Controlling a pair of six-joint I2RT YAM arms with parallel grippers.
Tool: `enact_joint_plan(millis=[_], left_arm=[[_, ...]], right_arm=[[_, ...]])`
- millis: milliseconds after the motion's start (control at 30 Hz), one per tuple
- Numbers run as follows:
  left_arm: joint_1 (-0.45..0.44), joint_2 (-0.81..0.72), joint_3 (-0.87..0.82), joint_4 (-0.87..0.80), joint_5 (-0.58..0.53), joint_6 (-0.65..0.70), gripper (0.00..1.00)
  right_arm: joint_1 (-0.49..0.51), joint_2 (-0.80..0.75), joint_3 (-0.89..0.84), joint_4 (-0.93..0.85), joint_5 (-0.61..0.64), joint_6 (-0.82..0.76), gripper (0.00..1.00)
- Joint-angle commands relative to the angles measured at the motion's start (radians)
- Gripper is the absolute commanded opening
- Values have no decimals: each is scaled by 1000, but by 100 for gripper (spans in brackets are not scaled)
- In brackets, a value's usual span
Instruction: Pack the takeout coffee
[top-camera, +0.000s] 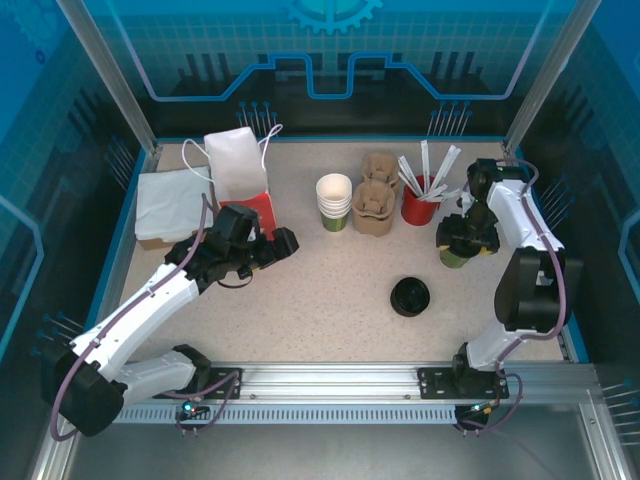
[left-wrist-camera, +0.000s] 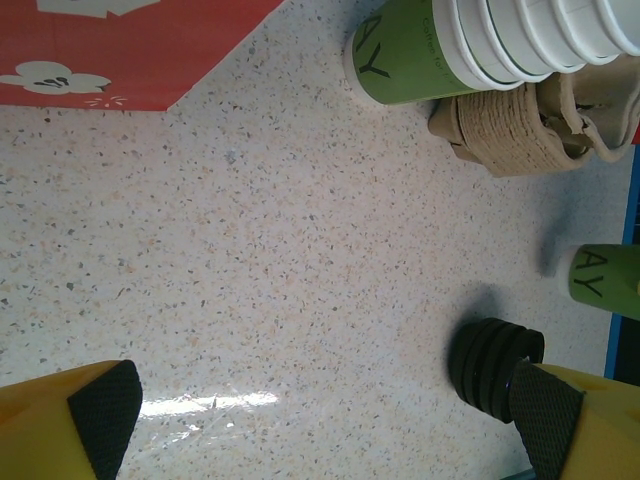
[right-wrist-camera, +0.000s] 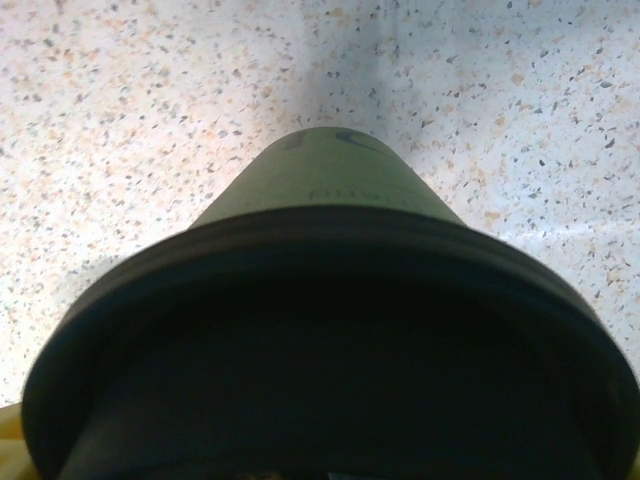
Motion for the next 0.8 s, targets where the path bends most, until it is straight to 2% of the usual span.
enact_joint_plan(millis=[0, 300, 600, 767], left_arm=[[10, 6, 28, -10, 26, 12, 99], [10, 7, 44, -24, 22, 18, 99], [11, 4, 50, -35, 17, 18, 99], [12, 1, 55, -40, 15, 19, 99]], right_arm=[[-42, 32, 49, 20, 10, -15, 80], [-138, 112, 105, 49, 7, -26, 79], [-182, 202, 135, 69, 2, -52, 80], [-188, 207, 137, 72, -17, -52, 93]])
